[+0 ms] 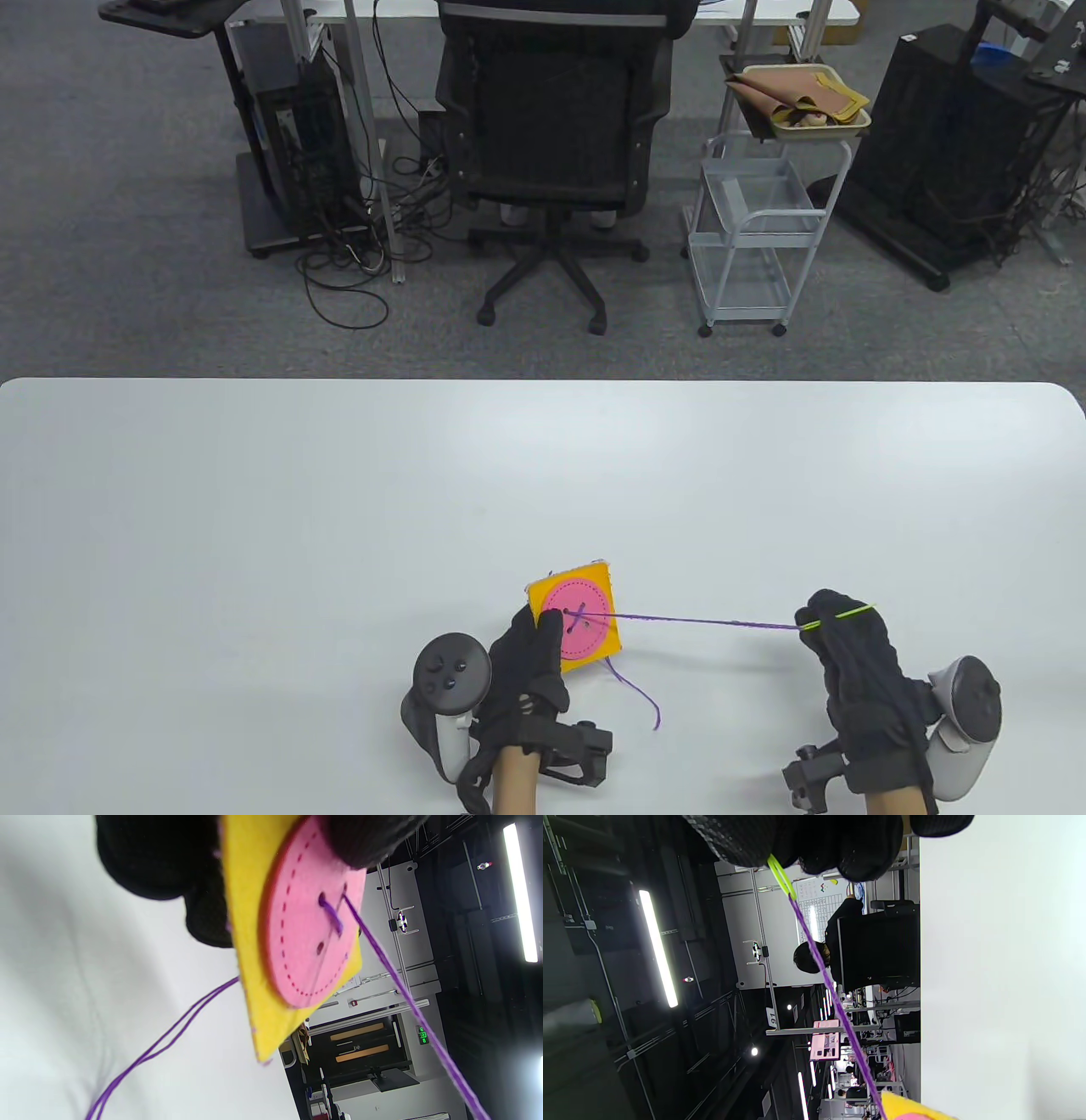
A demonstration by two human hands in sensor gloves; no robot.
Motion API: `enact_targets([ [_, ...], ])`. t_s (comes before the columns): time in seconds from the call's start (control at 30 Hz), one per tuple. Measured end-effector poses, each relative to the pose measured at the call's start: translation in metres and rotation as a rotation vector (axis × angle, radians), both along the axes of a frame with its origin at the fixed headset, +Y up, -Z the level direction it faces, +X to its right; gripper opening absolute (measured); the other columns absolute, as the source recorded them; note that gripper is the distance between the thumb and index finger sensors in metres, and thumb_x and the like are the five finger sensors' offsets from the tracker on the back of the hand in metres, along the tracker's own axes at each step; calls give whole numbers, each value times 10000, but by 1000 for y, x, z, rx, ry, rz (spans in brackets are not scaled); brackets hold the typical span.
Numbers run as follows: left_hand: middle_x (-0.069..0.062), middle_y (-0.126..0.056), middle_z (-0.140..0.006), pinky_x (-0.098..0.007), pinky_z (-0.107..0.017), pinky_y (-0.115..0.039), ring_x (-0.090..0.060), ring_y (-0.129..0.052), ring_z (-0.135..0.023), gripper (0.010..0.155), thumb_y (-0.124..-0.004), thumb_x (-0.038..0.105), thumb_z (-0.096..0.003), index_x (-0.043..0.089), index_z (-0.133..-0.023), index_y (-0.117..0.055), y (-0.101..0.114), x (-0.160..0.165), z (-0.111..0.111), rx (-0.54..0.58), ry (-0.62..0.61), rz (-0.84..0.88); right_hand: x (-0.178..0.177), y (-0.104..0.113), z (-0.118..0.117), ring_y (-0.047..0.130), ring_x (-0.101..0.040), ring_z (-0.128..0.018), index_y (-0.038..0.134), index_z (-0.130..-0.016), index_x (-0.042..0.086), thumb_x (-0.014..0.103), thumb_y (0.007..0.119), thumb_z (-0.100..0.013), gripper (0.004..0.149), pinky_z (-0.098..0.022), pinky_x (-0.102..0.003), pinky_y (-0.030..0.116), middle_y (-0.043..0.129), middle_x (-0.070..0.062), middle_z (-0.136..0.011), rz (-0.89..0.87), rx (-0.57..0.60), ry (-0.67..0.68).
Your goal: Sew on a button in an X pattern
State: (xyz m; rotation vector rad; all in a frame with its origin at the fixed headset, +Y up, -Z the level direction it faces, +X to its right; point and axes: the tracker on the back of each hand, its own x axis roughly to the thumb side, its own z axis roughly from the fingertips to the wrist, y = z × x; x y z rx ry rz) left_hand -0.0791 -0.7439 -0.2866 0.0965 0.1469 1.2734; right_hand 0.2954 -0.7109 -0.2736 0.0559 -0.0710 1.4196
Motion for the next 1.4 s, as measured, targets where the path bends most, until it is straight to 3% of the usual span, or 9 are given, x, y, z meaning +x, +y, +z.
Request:
enact_targets([
  [0.27, -95, -968, -778, -471, -403, -854, -256, -1023, -580, 457, -688, 373, -538, 119, -890, -830, 0, 0, 0, 16, -4, 6, -1, -1, 0, 799, -258, -776, 459, -941, 177, 358, 553, -585, 410, -750, -566, 580, 758, -97, -894, 26, -16, -12],
  [0.63, -86, -956, -793, -440, -373, -872, -232, -1035, -564, 457, -682, 381, -541, 134, -901, -818, 2, 0, 1, 41, -2, 18, -2, -2, -1, 950, -202, -558, 488, -925, 135, 378, 573, -577, 433, -632, -489, 740, 928, -52, -690, 95, -38, -46],
  [1.2, -78, -944, -814, -407, -339, -901, -200, -1060, -543, 460, -679, 387, -543, 147, -915, -806, 6, 14, 2, 72, -59, -4, -11, -1, 0, 953, -219, -657, 512, -907, 150, 388, 617, -560, 433, -657, -484, 734, 916, -46, -781, 152, -12, -47],
  [1.33, -77, -945, -815, -407, -340, -901, -200, -1060, -545, 461, -680, 388, -543, 148, -915, -806, 8, 21, 2, 78, -93, -10, -16, 1, 1, 895, -264, -804, 541, -893, 178, 389, 633, -556, 408, -685, -502, 710, 856, -52, -902, 182, 9, -39],
  [1.4, -78, -945, -815, -407, -339, -902, -201, -1060, -545, 461, -680, 389, -543, 147, -916, -806, 9, 24, 2, 80, -107, -18, -17, 1, 1, 916, -251, -775, 547, -889, 171, 383, 641, -554, 408, -671, -491, 729, 875, -55, -877, 206, 9, -34],
])
